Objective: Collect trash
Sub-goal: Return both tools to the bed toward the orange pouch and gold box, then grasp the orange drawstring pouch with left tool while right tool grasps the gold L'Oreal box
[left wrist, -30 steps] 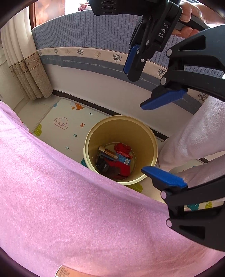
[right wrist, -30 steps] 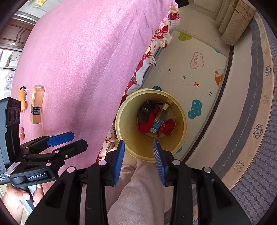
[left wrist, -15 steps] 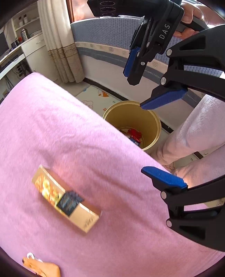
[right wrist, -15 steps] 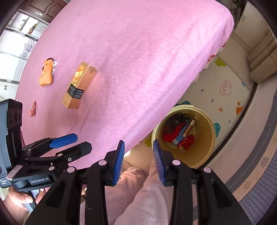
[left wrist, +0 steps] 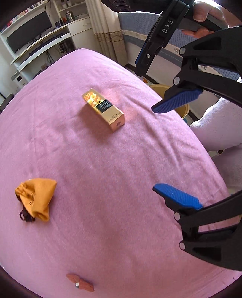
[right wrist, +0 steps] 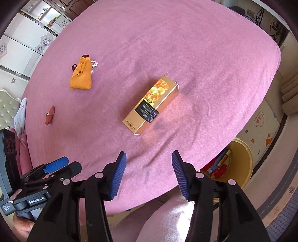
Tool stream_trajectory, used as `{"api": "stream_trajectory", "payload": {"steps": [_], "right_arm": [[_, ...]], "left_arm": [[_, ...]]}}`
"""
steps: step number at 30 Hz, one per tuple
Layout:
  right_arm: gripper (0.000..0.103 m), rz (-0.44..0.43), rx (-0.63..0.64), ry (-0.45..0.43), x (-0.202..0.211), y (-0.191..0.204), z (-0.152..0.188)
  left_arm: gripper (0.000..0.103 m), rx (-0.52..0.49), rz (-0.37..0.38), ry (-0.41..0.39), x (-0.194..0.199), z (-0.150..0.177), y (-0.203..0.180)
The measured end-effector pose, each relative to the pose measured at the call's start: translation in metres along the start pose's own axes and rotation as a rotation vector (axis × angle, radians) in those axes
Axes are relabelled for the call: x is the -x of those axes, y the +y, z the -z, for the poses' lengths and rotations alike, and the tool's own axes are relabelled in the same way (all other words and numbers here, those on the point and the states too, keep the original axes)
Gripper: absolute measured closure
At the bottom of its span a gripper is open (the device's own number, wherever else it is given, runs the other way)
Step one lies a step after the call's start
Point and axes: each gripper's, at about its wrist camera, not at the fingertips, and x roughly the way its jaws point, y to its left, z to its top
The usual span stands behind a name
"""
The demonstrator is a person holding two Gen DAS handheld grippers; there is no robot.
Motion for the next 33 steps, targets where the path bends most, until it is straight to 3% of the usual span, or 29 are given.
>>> {"api": "stream_trajectory", "payload": {"steps": [2, 7, 15, 18, 21, 24, 30, 33], "right_arm": [[0.040, 0.019, -0.015, -0.014, -0.005, 0.006, -0.011], [0.032, 0.077, -0.064, -0.017, -0.030, 0.010, -0.044], [0.031, 0.134, -0.201, 0.098, -0.094, -0.003, -0.085], [0.036, 0.181, -0.219, 0.138, -0.111, -0.006, -0.093], [0.056, 0.202, -0.225, 0.174, -0.123, -0.008, -0.099], [0.065, 0.212, -0.185, 0.172, -0.126, 0.000, -0.109], [0.067, 0.172, 0.003, 0.116, -0.127, 0.040, -0.146], [0.067, 0.103, 0.053, 0.102, -0.132, 0.059, -0.177]], "left_arm": [[0.022, 0.023, -0.014, -0.012, 0.003, -0.008, 0.012], [0.021, 0.071, -0.021, -0.033, -0.002, -0.033, 0.027], [0.021, 0.119, -0.044, -0.010, -0.028, -0.075, 0.036], [0.021, 0.133, -0.046, 0.010, -0.036, -0.090, 0.040], [0.021, 0.140, -0.047, 0.025, -0.044, -0.105, 0.043], [0.021, 0.143, -0.052, 0.035, -0.050, -0.121, 0.048], [0.021, 0.184, -0.060, 0.026, -0.056, -0.161, 0.067], [0.021, 0.190, -0.071, 0.018, -0.059, -0.185, 0.074]]}}
